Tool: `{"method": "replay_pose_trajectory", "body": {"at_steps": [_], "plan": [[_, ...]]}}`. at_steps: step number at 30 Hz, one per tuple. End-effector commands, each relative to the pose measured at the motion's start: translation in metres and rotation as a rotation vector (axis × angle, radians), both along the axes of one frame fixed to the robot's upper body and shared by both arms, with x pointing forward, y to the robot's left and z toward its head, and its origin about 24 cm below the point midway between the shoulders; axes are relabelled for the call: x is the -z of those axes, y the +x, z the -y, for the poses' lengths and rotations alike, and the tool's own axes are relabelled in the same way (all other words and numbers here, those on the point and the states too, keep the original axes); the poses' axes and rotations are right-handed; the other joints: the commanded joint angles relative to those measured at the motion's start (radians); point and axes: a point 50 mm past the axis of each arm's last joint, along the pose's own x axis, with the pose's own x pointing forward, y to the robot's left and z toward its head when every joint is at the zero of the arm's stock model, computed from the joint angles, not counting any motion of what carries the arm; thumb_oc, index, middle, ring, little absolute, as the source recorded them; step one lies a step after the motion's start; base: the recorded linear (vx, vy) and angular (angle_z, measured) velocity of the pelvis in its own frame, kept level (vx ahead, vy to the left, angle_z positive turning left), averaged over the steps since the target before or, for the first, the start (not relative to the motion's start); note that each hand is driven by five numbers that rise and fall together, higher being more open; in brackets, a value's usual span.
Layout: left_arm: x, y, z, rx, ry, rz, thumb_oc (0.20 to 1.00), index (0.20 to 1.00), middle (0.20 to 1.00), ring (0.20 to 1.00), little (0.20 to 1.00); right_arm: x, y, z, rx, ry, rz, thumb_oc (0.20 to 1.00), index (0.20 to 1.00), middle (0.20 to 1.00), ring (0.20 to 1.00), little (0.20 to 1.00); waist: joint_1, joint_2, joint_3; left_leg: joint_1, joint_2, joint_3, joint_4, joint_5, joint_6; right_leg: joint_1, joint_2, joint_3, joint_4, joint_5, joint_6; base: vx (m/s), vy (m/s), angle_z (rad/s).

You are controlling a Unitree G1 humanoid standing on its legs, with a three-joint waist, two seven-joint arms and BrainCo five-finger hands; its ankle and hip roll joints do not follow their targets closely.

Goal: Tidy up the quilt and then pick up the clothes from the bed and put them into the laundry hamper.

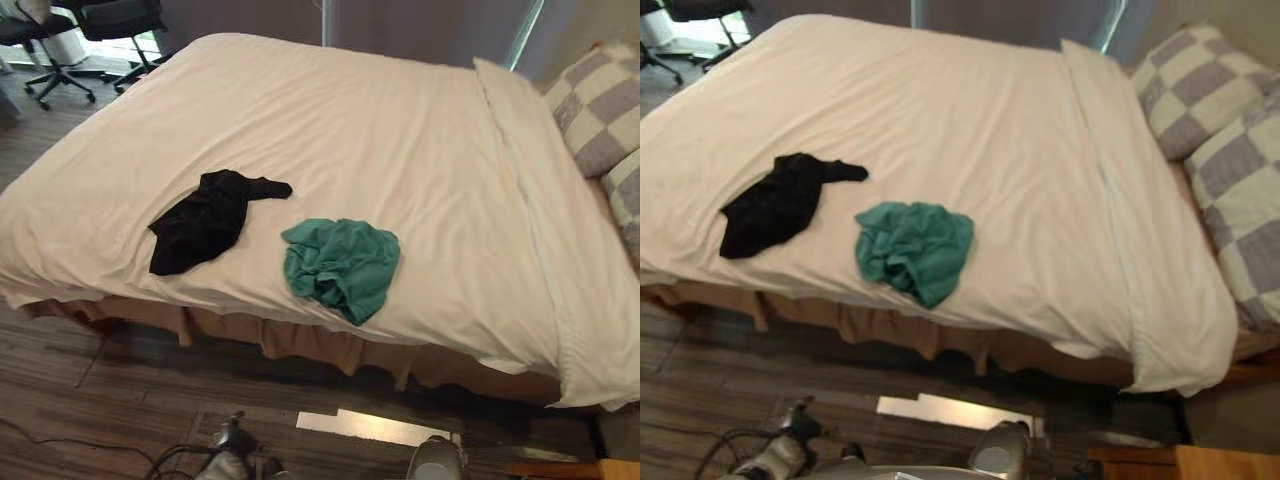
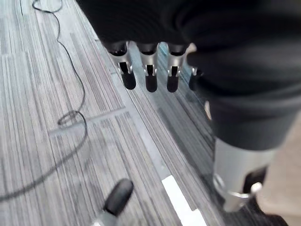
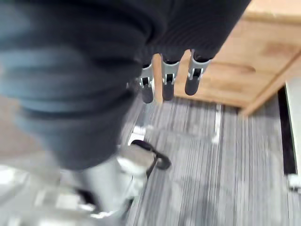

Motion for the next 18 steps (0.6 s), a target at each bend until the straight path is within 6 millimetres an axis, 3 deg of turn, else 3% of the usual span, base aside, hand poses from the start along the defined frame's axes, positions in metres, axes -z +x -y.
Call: {"method": "replay_pose_trajectory", "body": {"at_steps": [1,2,3,4,5,6,7,8,9,10,11,12,13,14,15,16,17,18], "plan": [[-0.003,0.002,-0.008,0.035,0.032,-0.016,1.000,1.000,1.000,1.000,1.000,-0.012,0.061,-0.012,-0.112,0.024,0.183,1.000,1.000,1.000,1.000,1.000,-0.061,-0.013,0.065,-0.022,0.008,0.025,-0.033,-0.033,-0.045,0.015,0.229,-0.076,-0.096,-0.202,0.040,0.20,0.287,-0.32],[-0.002,0.002,-0.005,0.037,0.023,-0.021,1.000,1.000,1.000,1.000,1.000,-0.012,0.065,-0.016,-0.128,0.031,0.196,1.000,1.000,1.000,1.000,1.000,-0.064,-0.020,0.073,-0.008,-0.025,0.025,-0.007,-0.073,-0.035,-0.017,0.257,-0.097,-0.110,-0.198,0.038,0.11,0.209,-0.28],[-0.002,0.002,-0.005,0.037,0.023,-0.021,1.000,1.000,1.000,1.000,1.000,-0.012,0.065,-0.016,-0.129,0.031,0.196,1.000,1.000,1.000,1.000,1.000,-0.064,-0.019,0.074,-0.009,-0.023,0.025,-0.001,-0.079,-0.034,-0.017,0.257,-0.096,-0.108,-0.199,0.039,0.13,0.196,-0.26],[0.000,-0.002,-0.006,0.038,0.038,-0.041,1.000,1.000,1.000,1.000,1.000,-0.012,0.061,-0.012,-0.141,0.017,0.179,1.000,1.000,1.000,1.000,1.000,-0.068,-0.024,0.077,0.000,-0.054,0.026,0.051,-0.125,-0.020,-0.016,0.266,-0.103,-0.141,-0.207,0.020,0.28,0.197,-0.13],[0.000,0.002,0.002,0.045,0.024,-0.009,1.000,1.000,1.000,1.000,1.000,-0.013,0.062,-0.013,-0.172,0.022,0.193,1.000,1.000,1.000,1.000,1.000,-0.077,-0.025,0.070,-0.031,-0.081,0.020,0.228,-0.193,-0.023,0.066,0.275,-0.070,-0.246,-0.261,-0.073,0.34,0.245,0.11],[0.002,0.004,0.012,0.034,-0.003,0.012,1.000,1.000,1.000,1.000,1.000,-0.014,0.064,-0.010,-0.189,0.002,0.188,1.000,1.000,1.000,1.000,1.000,-0.072,-0.016,0.079,-0.094,-0.055,0.034,0.381,-0.159,-0.062,0.121,0.281,-0.051,-0.304,-0.277,-0.092,0.27,0.151,0.34],[0.002,0.004,0.012,0.034,-0.004,0.012,1.000,1.000,1.000,1.000,1.000,-0.014,0.064,-0.009,-0.189,0.001,0.188,1.000,1.000,1.000,1.000,1.000,-0.071,-0.012,0.080,-0.101,-0.045,0.032,0.396,-0.164,-0.067,0.123,0.288,-0.051,-0.310,-0.276,-0.095,0.08,0.154,0.23],[-0.001,0.016,0.020,-0.009,-0.036,0.087,1.000,1.000,1.000,1.000,1.000,-0.017,0.074,-0.003,-0.217,-0.052,0.192,1.000,1.000,1.000,1.000,1.000,-0.033,-0.005,0.129,-0.226,-0.008,-0.005,0.678,-0.026,-0.173,0.160,0.292,-0.010,-0.348,-0.277,-0.147,0.02,0.095,0.30],[-0.001,0.016,0.020,-0.009,-0.036,0.088,1.000,1.000,1.000,1.000,1.000,-0.017,0.075,-0.003,-0.216,-0.052,0.193,1.000,1.000,1.000,1.000,1.000,-0.033,-0.001,0.130,-0.233,-0.001,-0.009,0.688,-0.029,-0.177,0.160,0.298,-0.012,-0.349,-0.277,-0.149,-0.04,0.154,0.20],[-0.005,0.029,0.026,-0.008,-0.055,0.136,1.000,1.000,1.000,1.000,1.000,-0.019,0.077,0.001,-0.207,-0.061,0.195,1.000,1.000,1.000,1.000,1.000,-0.025,-0.018,0.143,-0.292,0.004,-0.019,0.750,-0.001,-0.166,0.169,0.277,-0.019,-0.372,-0.261,-0.144,0.01,0.186,0.02],[-0.009,0.041,0.032,-0.004,-0.079,0.191,1.000,1.000,1.000,1.000,1.000,-0.022,0.083,0.010,-0.184,-0.081,0.213,1.000,1.000,1.000,1.000,1.000,-0.023,-0.014,0.153,-0.327,0.074,-0.008,0.716,-0.016,-0.139,0.182,0.249,-0.018,-0.384,-0.254,-0.121,0.01,0.195,-0.19],[-0.009,0.041,0.032,-0.004,-0.079,0.191,1.000,1.000,1.000,1.000,1.000,-0.022,0.083,0.010,-0.184,-0.081,0.213,1.000,1.000,1.000,1.000,1.000,-0.022,-0.013,0.154,-0.326,0.074,-0.007,0.716,-0.017,-0.139,0.182,0.249,-0.018,-0.384,-0.254,-0.121,0.26,0.476,-0.50],[-0.010,0.045,0.042,0.043,-0.096,0.198,1.000,1.000,1.000,1.000,1.000,-0.024,0.086,0.012,-0.187,-0.088,0.223,1.000,1.000,1.000,1.000,1.000,-0.030,0.015,0.142,-0.258,0.117,-0.002,0.500,-0.057,-0.117,0.184,0.226,0.004,-0.378,-0.270,-0.076,0.26,0.557,-0.63],[-0.009,0.045,0.045,0.066,-0.102,0.197,1.000,1.000,1.000,1.000,1.000,-0.025,0.086,0.013,-0.189,-0.086,0.229,1.000,1.000,1.000,1.000,1.000,-0.038,0.030,0.132,-0.242,0.120,-0.013,0.352,-0.057,-0.107,0.183,0.210,0.017,-0.383,-0.264,-0.052,0.27,0.561,-0.70],[-0.009,0.044,0.045,0.066,-0.102,0.196,1.000,1.000,1.000,1.000,1.000,-0.025,0.086,0.013,-0.189,-0.087,0.227,1.000,1.000,1.000,1.000,1.000,-0.037,0.027,0.132,-0.232,0.112,-0.007,0.336,-0.050,-0.105,0.184,0.205,0.019,-0.383,-0.263,-0.049,0.18,0.780,-0.56],[-0.010,0.048,0.054,0.087,-0.123,0.219,1.000,1.000,1.000,1.000,1.000,-0.026,0.086,0.018,-0.177,-0.089,0.239,1.000,1.000,1.000,1.000,1.000,-0.047,0.061,0.110,-0.204,0.128,-0.043,0.073,0.049,-0.108,0.181,0.154,0.043,-0.386,-0.242,-0.007,0.10,0.550,-0.33],[-0.010,0.048,0.054,0.087,-0.123,0.219,1.000,1.000,1.000,1.000,1.000,-0.026,0.085,0.018,-0.177,-0.089,0.238,1.000,1.000,1.000,1.000,1.000,-0.046,0.060,0.111,-0.199,0.126,-0.041,0.068,0.052,-0.108,0.182,0.153,0.044,-0.385,-0.242,-0.007,0.19,0.932,-0.11],[-0.010,0.049,0.051,0.074,-0.127,0.207,1.000,1.000,1.000,1.000,1.000,-0.026,0.080,0.024,-0.173,-0.101,0.222,1.000,1.000,1.000,1.000,1.000,-0.044,0.077,0.104,-0.184,0.131,-0.090,0.036,0.055,-0.113,0.181,0.114,0.066,-0.362,-0.232,0.014,0.09,0.388,-0.11]]}}
